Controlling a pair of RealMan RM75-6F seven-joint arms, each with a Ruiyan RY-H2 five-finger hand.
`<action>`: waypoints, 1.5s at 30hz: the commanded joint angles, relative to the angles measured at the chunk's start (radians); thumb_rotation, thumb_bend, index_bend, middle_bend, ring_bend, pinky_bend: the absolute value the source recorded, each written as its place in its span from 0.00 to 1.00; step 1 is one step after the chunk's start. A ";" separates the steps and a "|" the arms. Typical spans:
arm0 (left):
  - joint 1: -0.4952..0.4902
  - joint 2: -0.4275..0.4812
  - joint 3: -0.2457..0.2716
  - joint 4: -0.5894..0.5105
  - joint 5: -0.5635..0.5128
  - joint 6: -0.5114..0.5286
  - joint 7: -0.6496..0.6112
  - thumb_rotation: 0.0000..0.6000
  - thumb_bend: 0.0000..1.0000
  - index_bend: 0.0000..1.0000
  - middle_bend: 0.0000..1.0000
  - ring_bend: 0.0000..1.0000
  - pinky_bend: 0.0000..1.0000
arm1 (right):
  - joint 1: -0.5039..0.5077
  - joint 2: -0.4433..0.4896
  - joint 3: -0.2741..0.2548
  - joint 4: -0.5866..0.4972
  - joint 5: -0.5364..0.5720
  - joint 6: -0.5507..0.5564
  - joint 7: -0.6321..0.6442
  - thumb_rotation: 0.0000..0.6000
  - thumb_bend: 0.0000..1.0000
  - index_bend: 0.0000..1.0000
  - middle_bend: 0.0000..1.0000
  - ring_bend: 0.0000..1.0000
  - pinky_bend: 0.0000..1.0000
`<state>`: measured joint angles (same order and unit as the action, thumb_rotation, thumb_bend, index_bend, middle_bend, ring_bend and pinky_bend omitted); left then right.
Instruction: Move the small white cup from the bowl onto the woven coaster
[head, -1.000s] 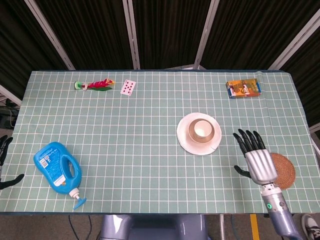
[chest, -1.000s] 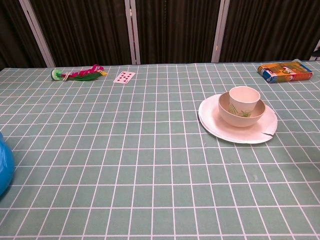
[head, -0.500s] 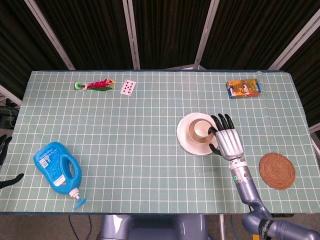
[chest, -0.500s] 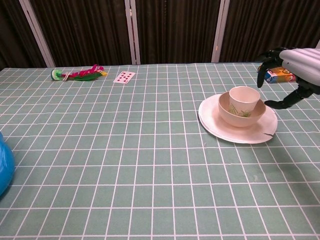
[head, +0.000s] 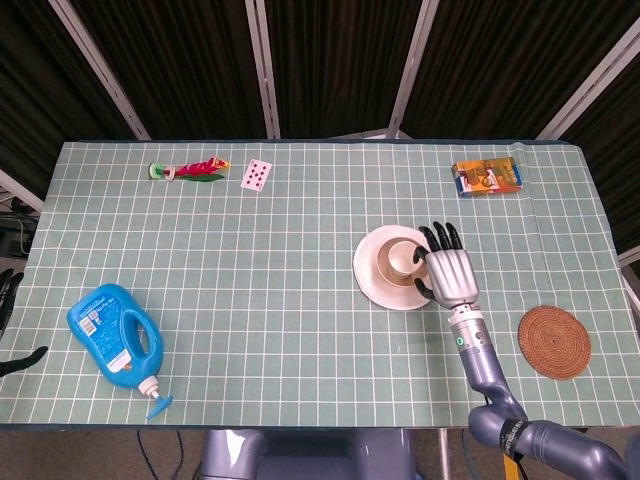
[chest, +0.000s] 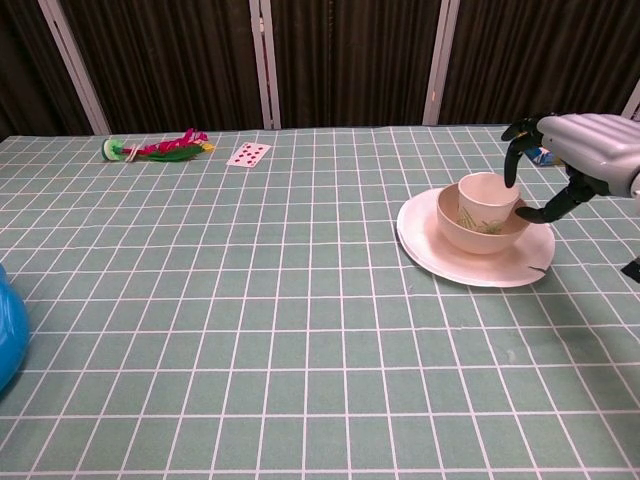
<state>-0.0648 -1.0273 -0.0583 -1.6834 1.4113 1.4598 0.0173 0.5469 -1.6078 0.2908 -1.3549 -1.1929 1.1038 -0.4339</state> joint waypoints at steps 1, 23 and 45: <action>0.000 0.001 0.000 0.000 -0.001 -0.001 -0.002 1.00 0.00 0.00 0.00 0.00 0.00 | 0.014 -0.020 -0.004 0.028 0.012 -0.009 0.008 1.00 0.24 0.48 0.12 0.00 0.00; -0.004 0.001 0.001 0.001 0.001 -0.006 -0.003 1.00 0.00 0.00 0.00 0.00 0.00 | 0.029 -0.040 -0.031 0.053 -0.035 0.053 0.066 1.00 0.48 0.63 0.19 0.00 0.00; 0.001 -0.005 0.006 -0.017 0.018 0.014 0.040 1.00 0.00 0.00 0.00 0.00 0.00 | -0.136 0.214 -0.109 -0.068 0.026 0.107 0.069 1.00 0.46 0.63 0.19 0.00 0.00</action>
<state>-0.0641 -1.0319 -0.0524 -1.7000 1.4297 1.4743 0.0560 0.4165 -1.3850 0.1899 -1.4381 -1.1753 1.2219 -0.3763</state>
